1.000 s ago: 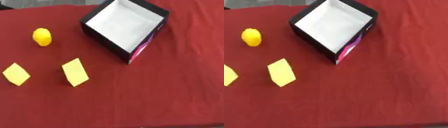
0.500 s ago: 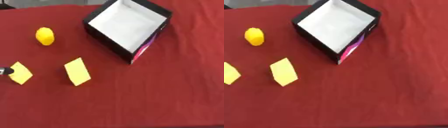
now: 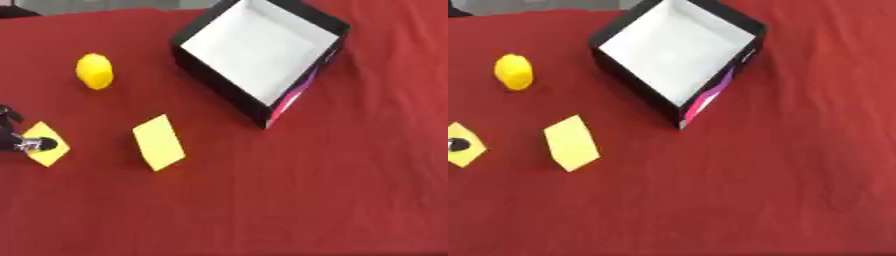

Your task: Pick up objects on the table and place them in the box.

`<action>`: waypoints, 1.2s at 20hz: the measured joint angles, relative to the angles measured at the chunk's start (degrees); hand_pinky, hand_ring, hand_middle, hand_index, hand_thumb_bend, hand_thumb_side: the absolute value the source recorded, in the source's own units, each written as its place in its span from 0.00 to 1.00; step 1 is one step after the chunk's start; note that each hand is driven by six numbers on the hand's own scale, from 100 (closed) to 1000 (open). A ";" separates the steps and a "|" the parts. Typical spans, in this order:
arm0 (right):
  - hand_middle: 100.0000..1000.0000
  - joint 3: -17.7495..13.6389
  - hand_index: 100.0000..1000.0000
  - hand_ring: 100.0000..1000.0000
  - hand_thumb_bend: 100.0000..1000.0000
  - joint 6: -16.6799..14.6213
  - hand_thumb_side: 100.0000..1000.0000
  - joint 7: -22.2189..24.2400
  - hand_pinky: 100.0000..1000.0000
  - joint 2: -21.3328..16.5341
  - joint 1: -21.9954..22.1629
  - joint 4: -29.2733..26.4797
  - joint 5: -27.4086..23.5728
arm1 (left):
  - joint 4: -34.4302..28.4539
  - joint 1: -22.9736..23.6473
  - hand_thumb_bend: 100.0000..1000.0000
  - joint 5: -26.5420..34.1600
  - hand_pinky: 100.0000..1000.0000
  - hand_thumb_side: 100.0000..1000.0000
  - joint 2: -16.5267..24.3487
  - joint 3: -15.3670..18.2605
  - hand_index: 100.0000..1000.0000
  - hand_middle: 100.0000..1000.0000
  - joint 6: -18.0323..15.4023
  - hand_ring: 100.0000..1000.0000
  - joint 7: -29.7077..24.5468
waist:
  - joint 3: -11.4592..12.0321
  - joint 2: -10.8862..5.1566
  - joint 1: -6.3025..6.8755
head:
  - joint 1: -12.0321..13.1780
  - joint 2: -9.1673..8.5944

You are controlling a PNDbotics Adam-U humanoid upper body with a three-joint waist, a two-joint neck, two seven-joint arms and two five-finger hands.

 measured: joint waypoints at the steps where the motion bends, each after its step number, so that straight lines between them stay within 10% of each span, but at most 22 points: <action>1: 0.77 0.00 0.88 0.81 0.39 0.05 0.50 -0.05 0.87 0.04 0.00 0.01 0.00 | -0.01 -0.06 0.68 0.08 0.80 0.49 -0.20 -0.15 0.82 0.65 0.01 0.73 0.00 | 0.03 0.00 0.00 | 0.13 0.00; 24: 0.77 0.02 0.88 0.81 0.40 0.00 0.50 -0.72 0.87 1.42 1.56 0.64 -0.21 | 0.72 -0.88 0.16 0.70 0.72 0.17 -3.18 -1.56 0.75 0.56 0.60 0.64 -0.71 | 0.59 0.00 0.00 | 1.54 -0.04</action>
